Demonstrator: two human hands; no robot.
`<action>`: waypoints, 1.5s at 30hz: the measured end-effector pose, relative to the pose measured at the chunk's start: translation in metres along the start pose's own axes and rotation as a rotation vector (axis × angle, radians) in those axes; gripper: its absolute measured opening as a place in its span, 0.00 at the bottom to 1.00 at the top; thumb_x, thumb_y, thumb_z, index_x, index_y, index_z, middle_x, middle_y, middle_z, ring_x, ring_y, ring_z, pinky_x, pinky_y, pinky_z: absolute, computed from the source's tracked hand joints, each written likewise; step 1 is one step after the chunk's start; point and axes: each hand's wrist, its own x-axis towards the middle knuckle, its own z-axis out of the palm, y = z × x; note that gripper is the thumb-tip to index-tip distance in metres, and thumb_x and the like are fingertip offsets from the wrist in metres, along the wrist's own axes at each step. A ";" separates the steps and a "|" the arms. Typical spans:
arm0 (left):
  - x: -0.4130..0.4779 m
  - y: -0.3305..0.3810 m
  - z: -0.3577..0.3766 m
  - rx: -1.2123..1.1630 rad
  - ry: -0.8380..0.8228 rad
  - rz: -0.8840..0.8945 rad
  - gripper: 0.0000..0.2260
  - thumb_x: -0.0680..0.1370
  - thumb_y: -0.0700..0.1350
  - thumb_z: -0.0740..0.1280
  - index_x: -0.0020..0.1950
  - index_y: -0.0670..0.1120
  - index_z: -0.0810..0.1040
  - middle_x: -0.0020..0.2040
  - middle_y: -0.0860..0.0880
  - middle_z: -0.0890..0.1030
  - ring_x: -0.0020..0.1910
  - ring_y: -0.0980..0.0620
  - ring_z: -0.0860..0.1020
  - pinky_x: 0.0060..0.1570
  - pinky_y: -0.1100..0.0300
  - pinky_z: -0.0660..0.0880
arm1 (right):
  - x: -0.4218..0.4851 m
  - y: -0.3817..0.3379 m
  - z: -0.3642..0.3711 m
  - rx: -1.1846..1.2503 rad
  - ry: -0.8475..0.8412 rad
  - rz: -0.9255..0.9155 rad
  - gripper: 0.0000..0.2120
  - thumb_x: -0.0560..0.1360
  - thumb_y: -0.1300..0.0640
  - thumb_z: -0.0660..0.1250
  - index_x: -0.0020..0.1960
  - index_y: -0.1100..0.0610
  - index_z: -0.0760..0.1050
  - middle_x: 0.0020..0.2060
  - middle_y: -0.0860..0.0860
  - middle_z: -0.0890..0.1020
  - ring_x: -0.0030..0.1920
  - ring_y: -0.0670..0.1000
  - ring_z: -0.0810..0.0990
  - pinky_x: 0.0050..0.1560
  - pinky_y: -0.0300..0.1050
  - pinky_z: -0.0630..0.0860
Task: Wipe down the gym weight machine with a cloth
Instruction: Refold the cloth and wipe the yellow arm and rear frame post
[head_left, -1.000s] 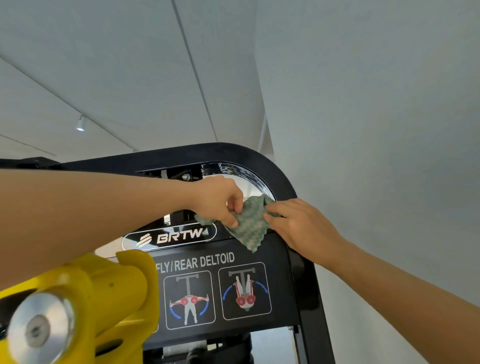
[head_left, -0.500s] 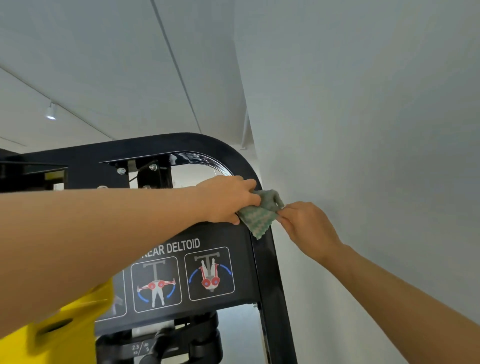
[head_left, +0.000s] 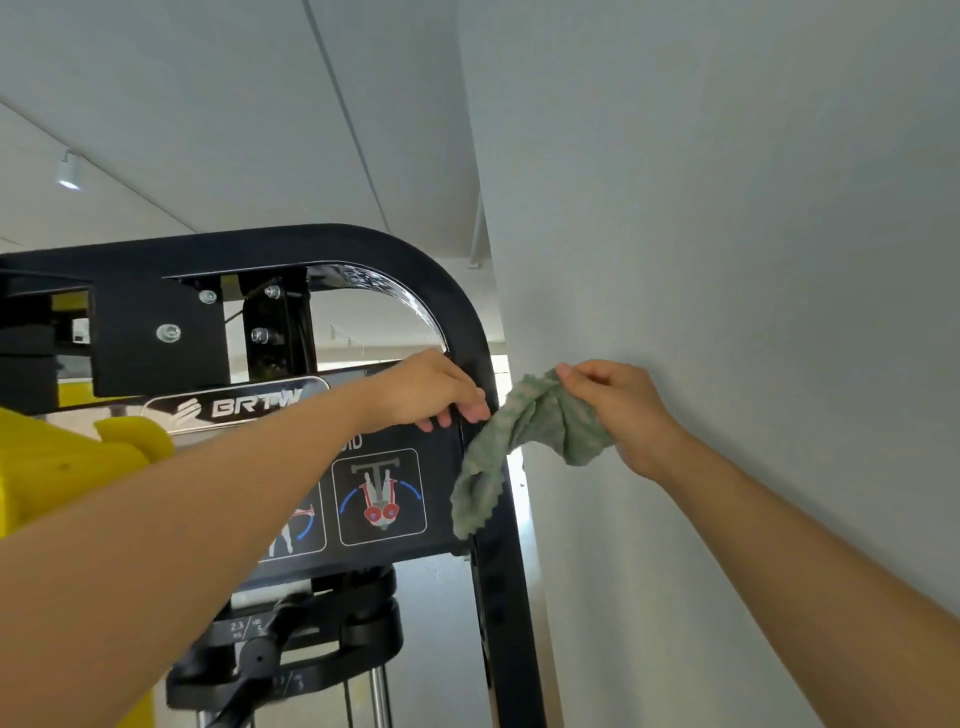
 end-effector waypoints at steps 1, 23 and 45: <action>-0.005 0.001 0.007 -0.095 0.004 -0.032 0.14 0.83 0.50 0.64 0.51 0.45 0.87 0.48 0.48 0.87 0.39 0.52 0.78 0.38 0.60 0.77 | -0.002 -0.004 0.002 -0.052 -0.003 -0.016 0.11 0.76 0.50 0.73 0.45 0.59 0.84 0.40 0.53 0.85 0.41 0.50 0.82 0.48 0.46 0.80; -0.046 -0.017 0.042 -0.256 0.135 -0.034 0.06 0.80 0.45 0.71 0.52 0.46 0.87 0.44 0.47 0.87 0.42 0.55 0.83 0.42 0.62 0.81 | 0.001 -0.042 0.003 -0.795 -0.349 -0.144 0.03 0.73 0.62 0.75 0.46 0.56 0.86 0.33 0.46 0.80 0.34 0.42 0.76 0.43 0.38 0.73; 0.034 0.014 -0.017 -0.089 0.995 0.038 0.14 0.80 0.44 0.70 0.65 0.47 0.79 0.56 0.49 0.83 0.53 0.48 0.80 0.58 0.52 0.76 | 0.060 -0.063 0.074 -0.041 -0.263 -0.102 0.30 0.81 0.61 0.66 0.79 0.50 0.60 0.69 0.43 0.74 0.59 0.47 0.79 0.49 0.41 0.81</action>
